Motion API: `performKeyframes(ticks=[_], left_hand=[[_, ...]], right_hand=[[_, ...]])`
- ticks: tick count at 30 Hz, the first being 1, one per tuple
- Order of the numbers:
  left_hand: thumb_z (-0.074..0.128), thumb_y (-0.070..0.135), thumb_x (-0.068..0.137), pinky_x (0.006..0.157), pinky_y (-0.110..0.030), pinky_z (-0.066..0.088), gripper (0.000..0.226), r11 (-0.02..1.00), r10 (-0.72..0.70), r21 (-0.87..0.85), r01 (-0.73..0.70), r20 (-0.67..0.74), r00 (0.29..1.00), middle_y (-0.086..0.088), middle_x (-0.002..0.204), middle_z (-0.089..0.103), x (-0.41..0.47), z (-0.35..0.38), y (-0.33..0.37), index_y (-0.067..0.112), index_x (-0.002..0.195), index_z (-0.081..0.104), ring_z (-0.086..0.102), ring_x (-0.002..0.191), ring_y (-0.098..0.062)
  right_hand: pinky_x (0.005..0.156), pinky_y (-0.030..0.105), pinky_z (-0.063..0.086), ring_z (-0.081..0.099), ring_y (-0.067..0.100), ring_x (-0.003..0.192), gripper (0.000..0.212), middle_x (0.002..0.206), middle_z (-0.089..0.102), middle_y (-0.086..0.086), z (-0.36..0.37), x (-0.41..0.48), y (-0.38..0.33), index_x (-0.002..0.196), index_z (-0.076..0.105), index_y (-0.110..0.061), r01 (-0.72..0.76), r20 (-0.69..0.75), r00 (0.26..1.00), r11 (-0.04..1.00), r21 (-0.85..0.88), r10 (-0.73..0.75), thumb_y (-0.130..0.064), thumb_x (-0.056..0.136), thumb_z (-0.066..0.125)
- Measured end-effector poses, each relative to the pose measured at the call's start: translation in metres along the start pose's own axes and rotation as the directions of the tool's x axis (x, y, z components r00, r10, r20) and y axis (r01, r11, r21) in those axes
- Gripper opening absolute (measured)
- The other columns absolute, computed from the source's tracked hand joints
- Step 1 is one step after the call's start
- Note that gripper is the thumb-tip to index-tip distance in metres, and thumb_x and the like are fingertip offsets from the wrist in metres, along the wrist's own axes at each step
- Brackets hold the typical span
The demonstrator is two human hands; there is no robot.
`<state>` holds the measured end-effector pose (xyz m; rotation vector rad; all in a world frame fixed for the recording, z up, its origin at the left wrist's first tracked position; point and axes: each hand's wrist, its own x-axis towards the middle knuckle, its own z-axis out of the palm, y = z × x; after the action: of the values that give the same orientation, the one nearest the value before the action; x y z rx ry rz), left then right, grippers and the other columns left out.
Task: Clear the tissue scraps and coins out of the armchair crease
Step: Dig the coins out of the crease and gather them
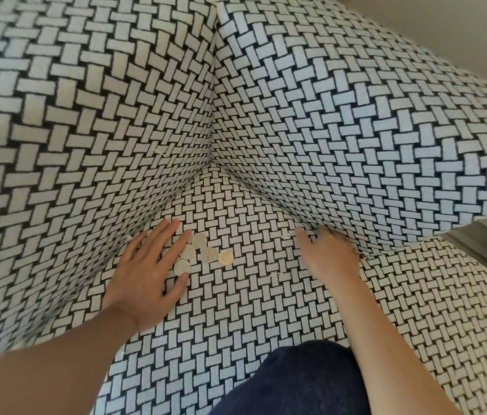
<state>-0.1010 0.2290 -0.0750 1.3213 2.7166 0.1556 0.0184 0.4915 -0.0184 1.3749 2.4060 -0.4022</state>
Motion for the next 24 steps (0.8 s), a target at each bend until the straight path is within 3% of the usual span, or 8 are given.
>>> performKeyframes(ticks=[6, 12, 17, 24], left_hand=[[0.013, 0.052, 0.094, 0.115, -0.041, 0.010, 0.064, 1.000, 0.002, 0.006, -0.002, -0.002, 1.000, -0.002, 0.157, 0.018, 0.000, -0.001, 0.000, 0.024, 0.151, 0.017, 0.012, 0.145, -0.016], [0.015, 0.051, 0.094, 0.115, -0.042, 0.012, 0.063, 1.000, 0.003, -0.005, -0.003, -0.005, 1.000, -0.002, 0.157, 0.018, 0.001, -0.001, 0.000, 0.024, 0.151, 0.017, 0.012, 0.145, -0.016], [0.012, 0.051, 0.095, 0.115, -0.042, 0.012, 0.063, 1.000, 0.000, -0.009, 0.000, -0.007, 1.000, -0.002, 0.156, 0.020, 0.000, -0.002, 0.000, 0.024, 0.151, 0.018, 0.014, 0.144, -0.017], [0.010, 0.052, 0.095, 0.115, -0.042, 0.011, 0.064, 1.000, -0.003, -0.011, 0.003, -0.007, 1.000, -0.003, 0.156, 0.022, 0.000, -0.003, 0.001, 0.023, 0.150, 0.019, 0.016, 0.144, -0.018]], right_hand=[[0.112, 0.047, 0.024, 0.032, 0.036, 0.135, 0.072, 0.147, 0.037, 0.019, -0.002, 0.007, -0.005, 0.141, 0.034, -0.005, 0.014, 0.023, 1.000, 0.990, -0.143, -0.011, -0.057, 0.095, 0.017], [0.116, 0.049, 0.015, 0.016, 0.037, 0.141, 0.073, 0.154, 0.021, 0.018, -0.001, 0.013, -0.009, 0.149, 0.012, -0.007, -0.007, 0.119, 0.993, 1.000, -0.008, 0.008, -0.054, 0.094, 0.024], [0.116, 0.048, 0.011, 0.009, 0.035, 0.144, 0.079, 0.156, 0.019, 0.014, 0.002, 0.012, 0.001, 0.150, 0.010, -0.013, 0.025, 0.125, 0.992, 0.999, 0.026, -0.028, -0.064, 0.092, 0.024], [0.115, 0.049, 0.014, 0.017, 0.033, 0.143, 0.075, 0.155, 0.023, 0.012, 0.005, 0.008, 0.010, 0.149, 0.017, -0.014, 0.079, 0.063, 0.995, 0.996, -0.041, -0.077, -0.064, 0.093, 0.019]])
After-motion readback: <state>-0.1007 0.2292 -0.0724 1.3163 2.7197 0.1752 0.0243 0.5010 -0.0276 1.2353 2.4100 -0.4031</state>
